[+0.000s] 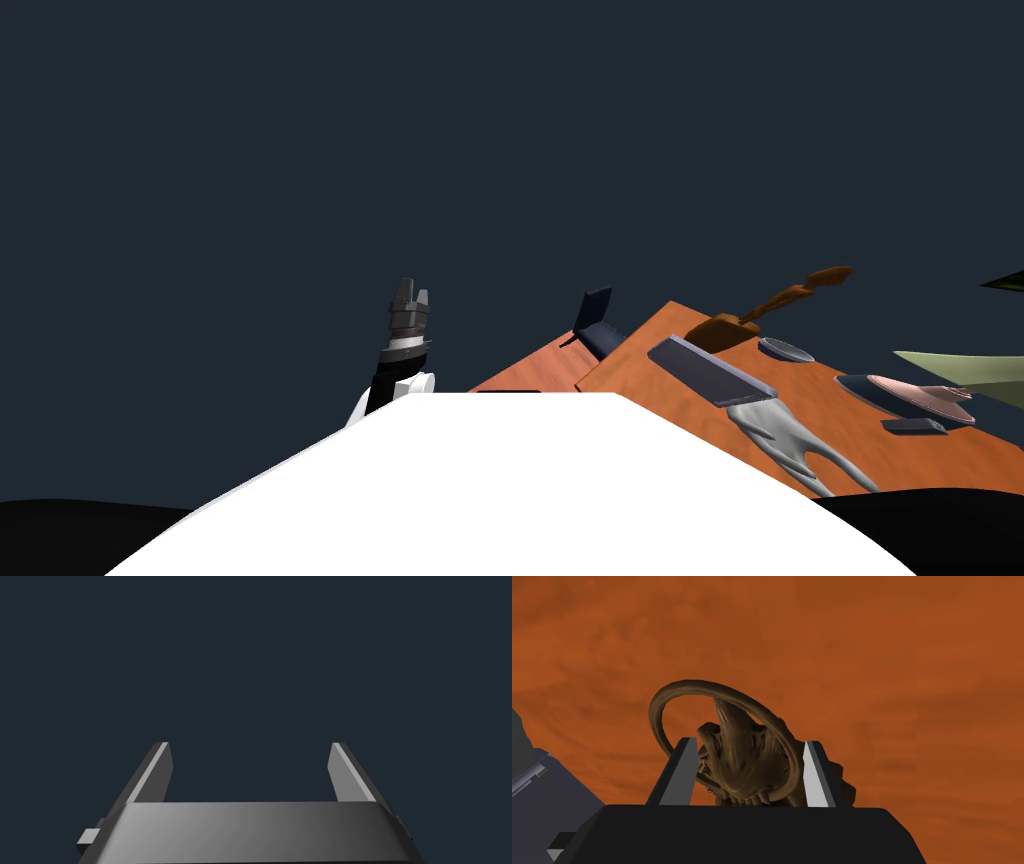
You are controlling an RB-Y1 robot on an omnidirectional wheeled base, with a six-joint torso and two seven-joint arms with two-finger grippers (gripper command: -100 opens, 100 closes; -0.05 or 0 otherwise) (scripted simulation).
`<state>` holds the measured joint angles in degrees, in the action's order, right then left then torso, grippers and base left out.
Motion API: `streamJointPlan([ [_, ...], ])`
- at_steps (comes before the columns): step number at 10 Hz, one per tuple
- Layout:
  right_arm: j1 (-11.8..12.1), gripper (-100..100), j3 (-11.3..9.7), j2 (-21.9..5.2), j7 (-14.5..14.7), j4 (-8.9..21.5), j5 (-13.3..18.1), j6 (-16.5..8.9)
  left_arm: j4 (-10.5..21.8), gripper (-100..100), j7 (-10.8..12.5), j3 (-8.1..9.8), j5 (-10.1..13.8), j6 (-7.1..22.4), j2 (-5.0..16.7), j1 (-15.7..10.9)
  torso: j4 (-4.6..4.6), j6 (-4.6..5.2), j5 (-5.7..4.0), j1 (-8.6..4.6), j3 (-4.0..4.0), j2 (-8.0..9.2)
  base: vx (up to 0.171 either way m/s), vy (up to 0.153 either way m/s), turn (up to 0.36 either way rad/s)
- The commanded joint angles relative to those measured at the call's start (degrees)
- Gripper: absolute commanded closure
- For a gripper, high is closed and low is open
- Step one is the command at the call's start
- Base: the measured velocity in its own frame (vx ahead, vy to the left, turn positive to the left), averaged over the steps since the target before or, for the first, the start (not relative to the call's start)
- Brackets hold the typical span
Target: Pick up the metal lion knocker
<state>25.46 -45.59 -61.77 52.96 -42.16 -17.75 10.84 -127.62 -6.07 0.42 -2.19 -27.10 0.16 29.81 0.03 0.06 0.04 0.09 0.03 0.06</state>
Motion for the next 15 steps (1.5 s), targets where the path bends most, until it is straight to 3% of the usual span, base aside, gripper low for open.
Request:
streamJointPlan([
  [1, 0.0, 100, 0.0, 0.0, 0.0, 0.0, 0.0, 0.0, 0.0, 0, 0.0, 0.00, 0.0, 0.0, 0.0, 0.0, 0.00, 0.00, 0.00, 0.00, 0.00, 0.00, 0.000, 0.006, -0.002],
  [4, 0.1, 100, -0.1, -0.1, 0.2, 0.1, 0.1, -0.1, 0.0, 0, 0.0, 0.00, 0.0, 0.0, 0.0, 0.0, 0.09, 0.07, -0.01, 0.01, 0.08, 0.06, 0.000, 0.000, 0.000],
  [5, 0.1, 0, -0.2, -0.1, 0.3, 0.1, 0.2, -0.1, 0.0, 0, 0.0, 0.00, 0.0, 0.0, 0.0, 0.0, 0.13, 0.11, 0.00, 0.02, 0.11, 0.10, 0.000, 0.000, 0.000],
  [6, -0.1, 100, 2.6, 0.7, -2.5, 1.8, 3.1, 1.5, 0.0, 0, 0.0, 0.00, 0.0, 0.0, 0.0, 0.0, 0.16, 0.15, 0.02, 0.04, 0.14, 0.13, -0.006, 0.020, -0.002],
  [8, -0.1, 100, 3.7, 0.7, -3.3, 1.8, 5.9, 1.5, 0.0, 0, 0.0, 0.00, 0.0, 0.0, 0.0, 0.0, 0.24, 0.18, 0.07, 0.16, 0.22, 0.20, -0.003, 0.020, -0.002],
  [9, -0.3, 100, 5.8, 1.6, -5.9, 3.8, 8.1, 3.2, 0.0, 0, 0.0, 0.00, 0.0, 0.0, 0.0, 0.0, 0.25, 0.19, 0.08, 0.15, 0.23, 0.21, -0.003, 0.024, 0.015],
  [10, -0.3, 100, 7.1, 1.6, -6.5, 3.8, 9.7, 3.2, 0.0, 0, 0.0, 0.00, 0.0, 0.0, 0.0, 0.0, 0.26, 0.19, 0.12, 0.18, 0.24, 0.23, -0.001, 0.022, 0.007],
  [12, -0.3, 100, 7.3, 1.6, -6.5, 3.8, 12.5, 3.2, 0.0, 0, 0.0, 0.00, 0.0, 0.0, 0.0, 0.0, 0.25, 0.20, 0.11, 0.18, 0.25, 0.24, 0.000, 0.005, 0.000],
  [13, -0.5, 100, 10.1, 2.5, -9.4, 5.8, 14.6, 4.8, 0.0, 0, 0.0, 0.00, 0.0, 0.0, 0.0, 0.0, 0.24, 0.22, 0.12, 0.15, 0.25, 0.26, -0.005, 0.018, 0.011],
  [15, -0.5, 100, 11.0, 2.5, -9.8, 5.8, 17.9, 4.8, 0.0, 0, 0.0, 0.00, 0.0, 0.0, 0.0, 0.0, 0.25, 0.17, 0.17, 0.24, 0.25, 0.26, -0.004, 0.015, 0.004],
])
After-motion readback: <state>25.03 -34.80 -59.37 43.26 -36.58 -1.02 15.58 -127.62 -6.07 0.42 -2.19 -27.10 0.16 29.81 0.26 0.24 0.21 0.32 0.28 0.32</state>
